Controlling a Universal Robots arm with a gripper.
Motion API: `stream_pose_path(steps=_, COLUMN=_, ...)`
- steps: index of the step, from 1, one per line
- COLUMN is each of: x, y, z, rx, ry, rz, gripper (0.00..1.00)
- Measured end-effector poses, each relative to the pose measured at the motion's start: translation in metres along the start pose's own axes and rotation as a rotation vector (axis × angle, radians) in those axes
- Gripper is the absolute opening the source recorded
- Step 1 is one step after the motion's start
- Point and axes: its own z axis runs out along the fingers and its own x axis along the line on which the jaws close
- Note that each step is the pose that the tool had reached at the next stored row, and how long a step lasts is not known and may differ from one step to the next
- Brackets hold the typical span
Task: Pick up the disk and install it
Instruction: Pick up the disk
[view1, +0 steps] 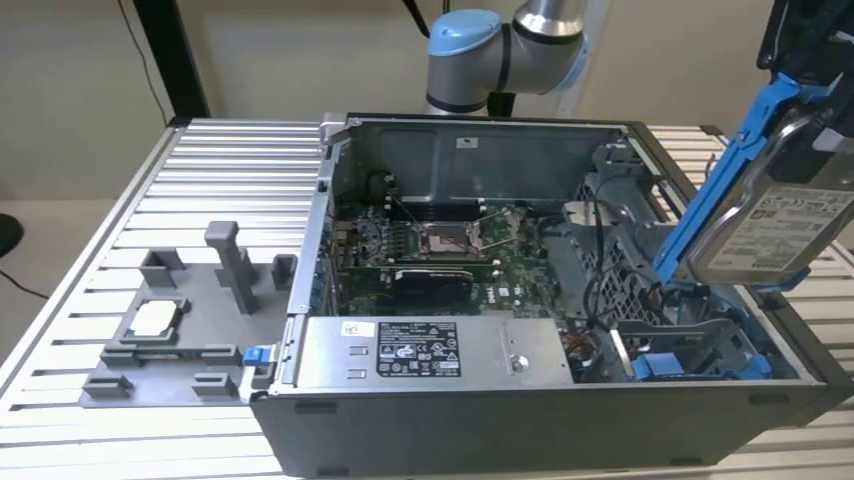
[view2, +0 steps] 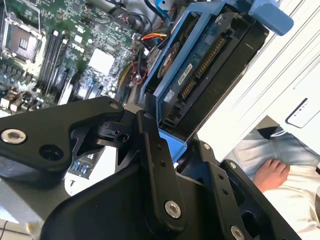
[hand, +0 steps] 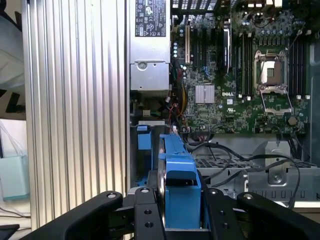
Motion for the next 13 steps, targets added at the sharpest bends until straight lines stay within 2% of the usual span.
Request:
stream_pose_path(steps=3, x=0.0006, y=-0.0001, z=0.0011, rx=0.0, ry=0.0001, rz=0.0, gripper=0.0)
stream_pose_path(steps=6, x=0.004, y=-0.0003, z=0.003, rx=0.0, ry=-0.0009, rz=0.0, gripper=0.0)
stream_pose_path(steps=10, x=0.0077, y=-0.0008, z=0.0063, rx=-0.0003, ry=-0.008, rz=-0.001, gripper=0.0)
stream_pose_path(steps=11, x=0.0079, y=-0.0008, z=0.0067, rx=-0.0003, ry=-0.011, rz=-0.001, gripper=0.0)
stream_pose_path(steps=13, x=0.0083, y=-0.001, z=0.0078, rx=0.0009, ry=-0.0267, rz=-0.002, gripper=0.0)
